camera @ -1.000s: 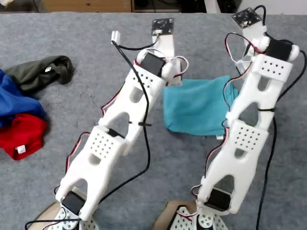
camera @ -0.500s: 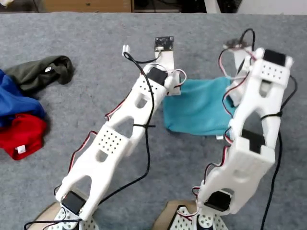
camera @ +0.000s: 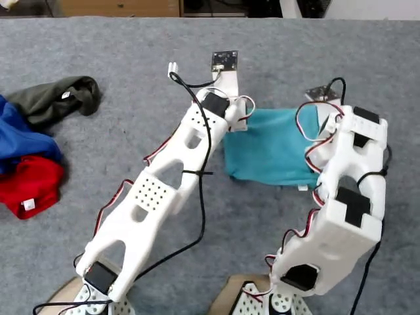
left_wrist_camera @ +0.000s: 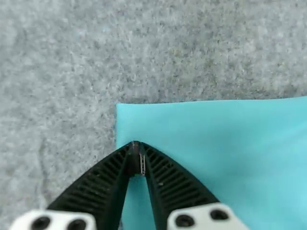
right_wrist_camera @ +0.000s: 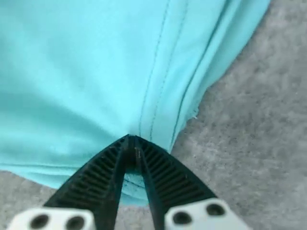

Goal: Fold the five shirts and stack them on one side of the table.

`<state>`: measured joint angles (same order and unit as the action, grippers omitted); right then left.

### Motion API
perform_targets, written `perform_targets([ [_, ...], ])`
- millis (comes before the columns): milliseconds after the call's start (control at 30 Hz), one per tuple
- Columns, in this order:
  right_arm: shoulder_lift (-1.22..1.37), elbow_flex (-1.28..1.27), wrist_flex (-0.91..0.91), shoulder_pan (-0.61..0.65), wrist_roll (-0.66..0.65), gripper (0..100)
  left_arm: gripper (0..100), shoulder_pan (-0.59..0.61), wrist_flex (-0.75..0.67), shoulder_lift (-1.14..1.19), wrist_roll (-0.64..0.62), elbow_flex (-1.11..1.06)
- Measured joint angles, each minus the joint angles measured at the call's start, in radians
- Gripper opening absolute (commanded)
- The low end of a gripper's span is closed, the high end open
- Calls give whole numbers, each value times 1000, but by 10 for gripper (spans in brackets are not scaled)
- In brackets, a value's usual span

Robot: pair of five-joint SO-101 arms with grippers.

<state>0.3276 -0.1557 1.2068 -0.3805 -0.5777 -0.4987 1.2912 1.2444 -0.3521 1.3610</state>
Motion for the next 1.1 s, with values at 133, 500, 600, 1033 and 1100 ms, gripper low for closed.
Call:
perform_targets([
  [133, -75, 29, 51, -2, 0, 5, 20, 5, 52, 0, 3, 91],
  [500, -408, 11, 164, -2, -2, 8, 24, 41, 175, -2, 2, 265],
  [600, -508, -44, 259, -12, -2, 9, 24, 49, 192, -2, 2, 267],
  [1033, -721, -387, 453, -84, 193, 197, 24, 121, 270, -121, 44, 267],
  [1100, -721, -410, 407, -84, 339, 300, 24, 130, 270, -121, 44, 267],
])
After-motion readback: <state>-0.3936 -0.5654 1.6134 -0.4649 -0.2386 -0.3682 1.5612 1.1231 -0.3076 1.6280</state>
